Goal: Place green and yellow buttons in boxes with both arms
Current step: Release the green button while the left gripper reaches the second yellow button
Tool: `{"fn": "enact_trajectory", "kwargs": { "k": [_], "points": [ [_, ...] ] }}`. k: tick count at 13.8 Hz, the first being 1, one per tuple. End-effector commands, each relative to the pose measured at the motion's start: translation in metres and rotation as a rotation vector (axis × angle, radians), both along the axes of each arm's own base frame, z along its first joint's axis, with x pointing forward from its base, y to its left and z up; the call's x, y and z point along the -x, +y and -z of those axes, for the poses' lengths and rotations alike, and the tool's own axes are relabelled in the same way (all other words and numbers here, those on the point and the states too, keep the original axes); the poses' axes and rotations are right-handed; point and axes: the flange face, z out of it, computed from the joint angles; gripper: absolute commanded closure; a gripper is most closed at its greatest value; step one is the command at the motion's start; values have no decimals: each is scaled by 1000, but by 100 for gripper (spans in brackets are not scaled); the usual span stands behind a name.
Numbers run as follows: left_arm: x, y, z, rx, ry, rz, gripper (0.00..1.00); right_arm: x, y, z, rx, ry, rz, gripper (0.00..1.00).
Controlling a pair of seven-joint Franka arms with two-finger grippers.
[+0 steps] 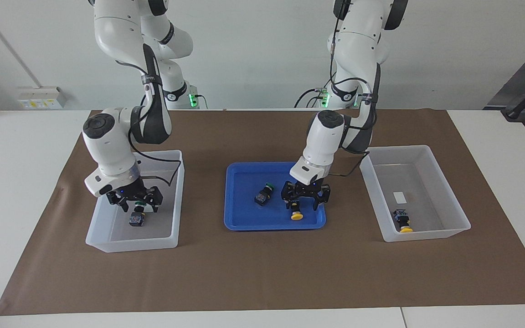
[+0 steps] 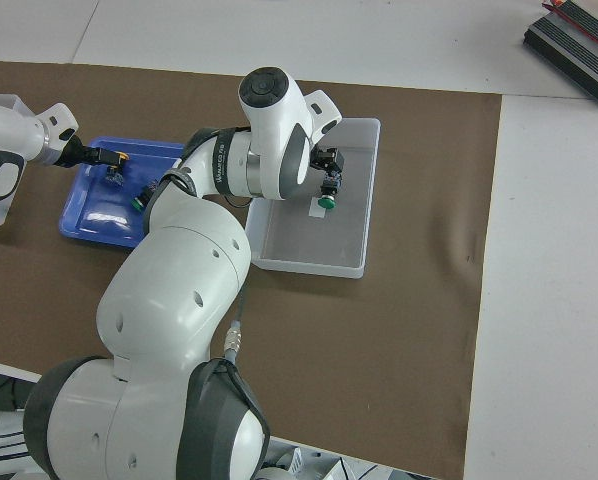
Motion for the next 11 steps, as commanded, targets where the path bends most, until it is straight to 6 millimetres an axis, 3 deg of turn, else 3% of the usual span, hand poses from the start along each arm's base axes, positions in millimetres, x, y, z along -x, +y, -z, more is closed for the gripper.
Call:
{"fn": "enact_trajectory", "kwargs": {
  "k": [1, 2, 3, 4, 6, 8, 11],
  "points": [
    [12, -7, 11, -6, 3, -10, 0, 11, 35, -34, -29, -10, 32, 0],
    [15, -9, 12, 1, 17, -40, 35, 14, 62, -38, -46, -14, 77, 0],
    [16, -10, 11, 5, 25, -62, 83, 18, 88, -37, -63, -15, 127, 0],
    [16, -9, 12, 4, 30, -68, 100, 23, 116, -39, -82, -18, 171, 0],
    [15, -9, 10, -3, 42, -68, 100, 35, 168, -33, -168, 2, 281, 0],
    [15, -7, 4, -9, 52, -71, 100, 38, 195, -20, -224, -11, 344, 0],
    [4, 25, -47, -4, 36, -108, 100, 48, 244, 7, -248, -21, 381, 0]
  ]
}}
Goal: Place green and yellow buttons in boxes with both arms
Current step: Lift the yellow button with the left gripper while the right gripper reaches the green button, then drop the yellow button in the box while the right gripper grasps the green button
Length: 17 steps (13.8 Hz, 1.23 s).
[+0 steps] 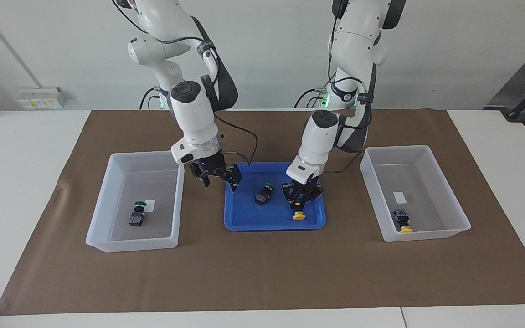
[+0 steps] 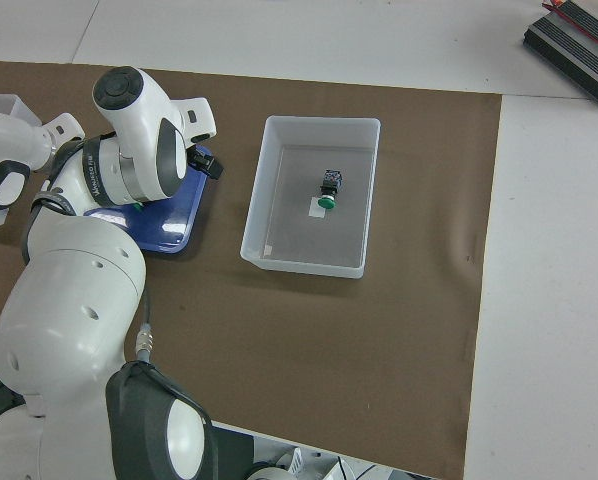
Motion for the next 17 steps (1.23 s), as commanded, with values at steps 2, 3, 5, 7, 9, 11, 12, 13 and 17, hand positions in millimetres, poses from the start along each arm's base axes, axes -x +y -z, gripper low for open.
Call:
{"fn": "enact_trajectory", "kwargs": {
  "k": [2, 3, 5, 7, 9, 11, 12, 13, 17],
  "points": [
    [-14, 58, -73, -5, -14, -75, 100, 4, 29, 25, -40, -16, 82, 0],
    [-22, 75, -86, -6, -23, -93, 100, 5, 40, 34, -44, -23, 85, 0],
    [-34, 105, -109, -18, -27, -100, 100, 10, 70, 54, -71, -53, 106, 0],
    [-44, 143, -121, -46, -33, -72, 100, 17, 90, 72, -74, -56, 103, 0],
    [-50, 172, -125, -65, -36, -45, 100, 28, 109, 92, -65, -48, 73, 0],
    [-55, 200, -127, -81, -43, -36, 100, 32, 112, 95, -60, -37, 72, 0],
    [-58, 219, -126, -93, -44, -27, 100, 33, 113, 96, -58, -34, 75, 34],
    [-61, 238, -125, -111, -47, -1, 100, 33, 113, 94, -59, -32, 77, 72],
    [-64, 311, -122, -120, -61, 50, 100, 22, 111, 69, -29, 1, 60, 100]
  ]
}}
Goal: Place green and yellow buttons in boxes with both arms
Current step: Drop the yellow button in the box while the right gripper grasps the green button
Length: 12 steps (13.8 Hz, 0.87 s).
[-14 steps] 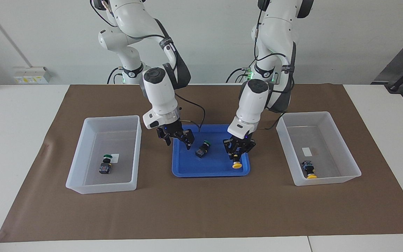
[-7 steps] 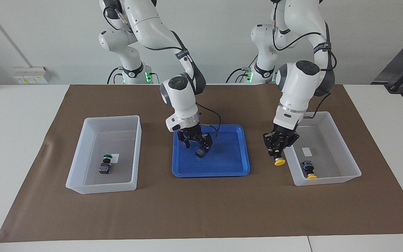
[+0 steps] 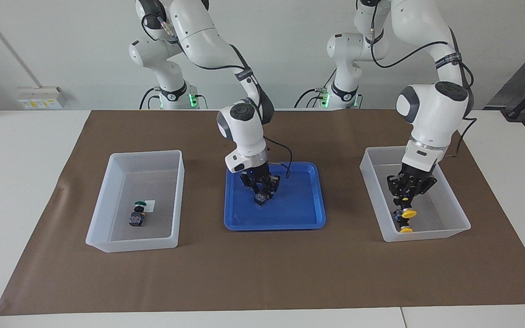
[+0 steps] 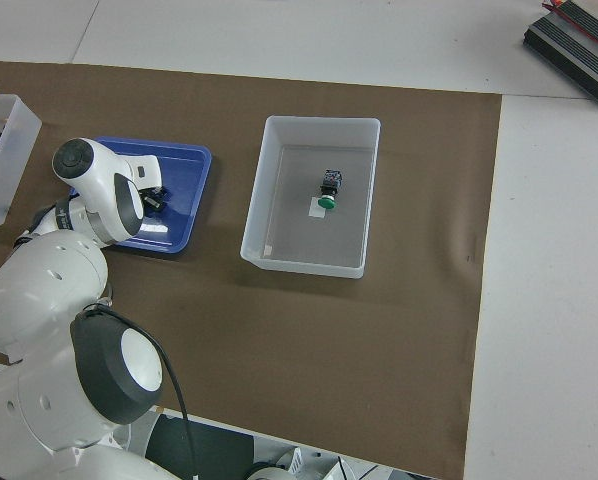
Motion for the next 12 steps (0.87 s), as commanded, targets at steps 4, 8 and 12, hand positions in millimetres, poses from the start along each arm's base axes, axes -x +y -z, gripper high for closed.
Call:
{"fn": "enact_trajectory", "kwargs": {
  "k": [4, 8, 12],
  "points": [
    [3, 75, 12, -18, -2, 68, 100, -31, -55, -109, 27, 33, 18, 100],
    [-3, 86, 49, -29, -19, 47, 100, -44, -154, -156, 164, 64, -191, 100],
    [-9, 81, 80, -28, -12, 40, 100, -49, -267, -164, 211, 109, -382, 100]
  ]
}}
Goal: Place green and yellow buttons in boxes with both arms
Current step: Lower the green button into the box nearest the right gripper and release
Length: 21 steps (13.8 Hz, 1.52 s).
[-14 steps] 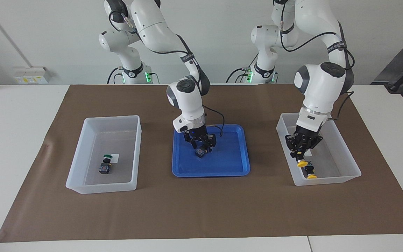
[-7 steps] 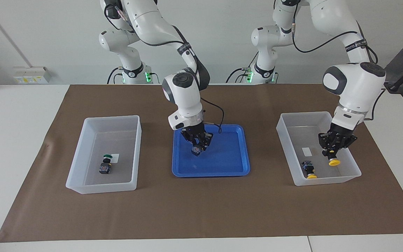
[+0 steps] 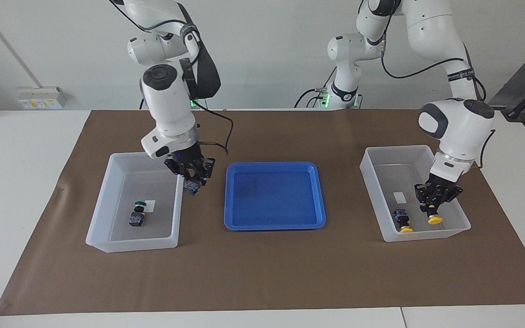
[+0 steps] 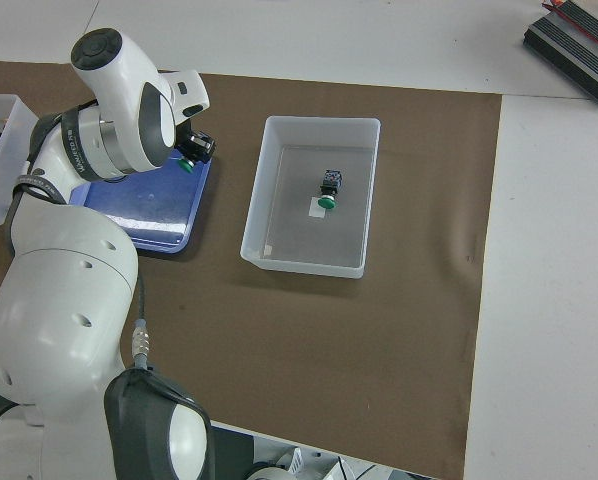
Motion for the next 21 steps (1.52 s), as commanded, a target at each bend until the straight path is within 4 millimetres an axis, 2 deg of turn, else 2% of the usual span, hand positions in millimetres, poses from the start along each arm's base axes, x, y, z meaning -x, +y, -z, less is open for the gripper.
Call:
{"fn": "enact_trajectory", "kwargs": {
  "k": [1, 4, 7, 9, 10, 11, 12, 14, 16, 17, 18, 21],
  "points": [
    [-3, -1, 17, 5, -15, -1, 100, 13, -64, 16, 28, 35, -126, 100],
    [-6, -1, 32, 0, -19, -2, 100, 25, -126, 52, 27, 62, -202, 100],
    [-8, -3, 41, -2, -23, 1, 100, 42, -141, 93, 26, 92, -241, 99],
    [-8, -4, 46, -2, -17, 2, 98, 53, -141, 116, 29, 76, -238, 87],
    [-8, -4, 46, 0, -13, 2, 68, 56, -141, 124, 31, 69, -236, 80],
    [-7, -5, 47, -2, -11, 6, 5, 57, -140, 129, 31, 64, -231, 73],
    [-6, -3, 48, -4, -5, 10, 0, 58, -136, 132, 21, 66, -225, 60],
    [-6, -3, 45, -4, -4, 11, 0, 57, -135, 135, 10, 66, -215, 37],
    [-6, -2, 36, -2, -4, 11, 0, 54, -133, 132, 10, 59, -215, 5],
    [-6, -3, 29, -2, -7, 14, 0, 51, -133, 126, 11, 48, -217, 0],
    [-5, -6, 22, -1, -9, 17, 0, 44, -133, 113, 14, 24, -220, 0],
    [0, -15, -9, 7, 1, 34, 0, 29, -132, 54, 13, -44, -220, 0]
  ]
}}
